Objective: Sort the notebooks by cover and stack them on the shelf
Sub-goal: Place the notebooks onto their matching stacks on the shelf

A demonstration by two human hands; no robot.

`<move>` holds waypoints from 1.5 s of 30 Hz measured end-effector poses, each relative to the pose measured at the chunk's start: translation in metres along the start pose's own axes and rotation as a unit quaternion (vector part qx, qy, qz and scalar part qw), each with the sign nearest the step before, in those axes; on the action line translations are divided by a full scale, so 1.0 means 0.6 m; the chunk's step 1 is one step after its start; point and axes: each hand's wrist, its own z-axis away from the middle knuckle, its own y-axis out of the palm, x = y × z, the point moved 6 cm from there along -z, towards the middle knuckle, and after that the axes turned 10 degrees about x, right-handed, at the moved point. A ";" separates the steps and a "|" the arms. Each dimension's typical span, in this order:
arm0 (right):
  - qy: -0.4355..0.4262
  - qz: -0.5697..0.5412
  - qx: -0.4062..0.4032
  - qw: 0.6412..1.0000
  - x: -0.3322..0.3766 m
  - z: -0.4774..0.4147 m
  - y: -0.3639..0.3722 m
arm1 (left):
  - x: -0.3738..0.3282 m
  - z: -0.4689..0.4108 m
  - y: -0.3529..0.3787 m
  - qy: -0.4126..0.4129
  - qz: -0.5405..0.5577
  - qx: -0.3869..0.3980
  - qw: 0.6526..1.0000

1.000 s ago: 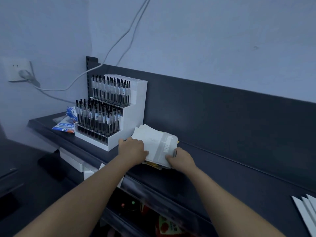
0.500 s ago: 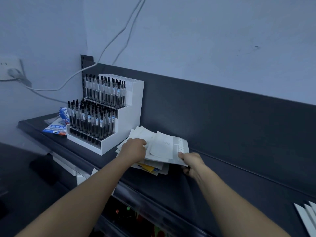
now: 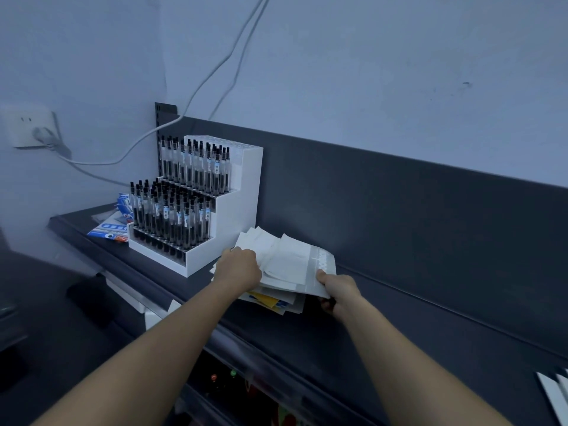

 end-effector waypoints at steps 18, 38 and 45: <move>-0.073 0.030 -0.034 0.996 0.026 0.001 -0.009 | -0.025 0.000 0.006 -0.020 0.478 0.085 0.874; -0.241 -0.024 -0.140 0.960 0.002 0.160 -0.162 | -0.168 0.116 0.039 0.091 0.468 0.031 0.879; -0.270 0.007 -0.217 0.938 -0.014 0.267 -0.238 | -0.242 0.185 0.056 0.158 0.452 0.057 0.876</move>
